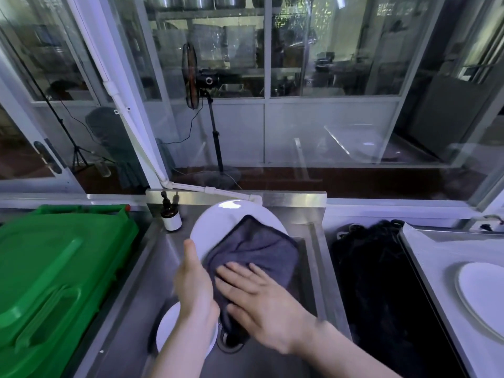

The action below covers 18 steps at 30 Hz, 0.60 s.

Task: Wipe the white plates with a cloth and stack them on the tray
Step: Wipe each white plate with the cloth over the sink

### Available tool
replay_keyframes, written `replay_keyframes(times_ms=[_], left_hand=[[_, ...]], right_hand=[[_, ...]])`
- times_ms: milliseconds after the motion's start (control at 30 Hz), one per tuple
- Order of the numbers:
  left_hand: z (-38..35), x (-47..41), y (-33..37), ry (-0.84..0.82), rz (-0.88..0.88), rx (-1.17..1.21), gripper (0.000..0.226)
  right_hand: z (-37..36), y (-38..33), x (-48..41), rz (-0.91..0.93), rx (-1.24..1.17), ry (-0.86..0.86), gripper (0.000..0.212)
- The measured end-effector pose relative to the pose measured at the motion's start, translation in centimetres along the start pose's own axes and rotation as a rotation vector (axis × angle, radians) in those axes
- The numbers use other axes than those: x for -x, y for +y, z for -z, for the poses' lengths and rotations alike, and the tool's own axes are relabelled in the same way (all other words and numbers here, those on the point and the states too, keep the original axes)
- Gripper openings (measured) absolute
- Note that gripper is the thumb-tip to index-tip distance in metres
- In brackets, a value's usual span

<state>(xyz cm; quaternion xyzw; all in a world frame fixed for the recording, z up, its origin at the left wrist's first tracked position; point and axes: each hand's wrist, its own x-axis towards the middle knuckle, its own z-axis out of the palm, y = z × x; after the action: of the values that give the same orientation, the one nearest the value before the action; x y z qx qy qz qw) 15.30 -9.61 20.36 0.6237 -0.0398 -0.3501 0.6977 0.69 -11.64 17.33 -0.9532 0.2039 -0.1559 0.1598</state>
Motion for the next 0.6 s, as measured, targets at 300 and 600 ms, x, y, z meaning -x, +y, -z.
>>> replay_keyframes(times_ms=[300, 600], left_hand=[[0.3, 0.6, 0.3, -0.073, -0.034, -0.009, 0.041], [1.4, -0.4, 0.9, -0.150, -0.091, 0.023, 0.034]], right_hand=[[3.3, 3.7, -4.7, -0.326, 0.063, 0.341, 0.061], [2.2, 3.4, -0.2, -0.733, -0.748, 0.675, 0.048]])
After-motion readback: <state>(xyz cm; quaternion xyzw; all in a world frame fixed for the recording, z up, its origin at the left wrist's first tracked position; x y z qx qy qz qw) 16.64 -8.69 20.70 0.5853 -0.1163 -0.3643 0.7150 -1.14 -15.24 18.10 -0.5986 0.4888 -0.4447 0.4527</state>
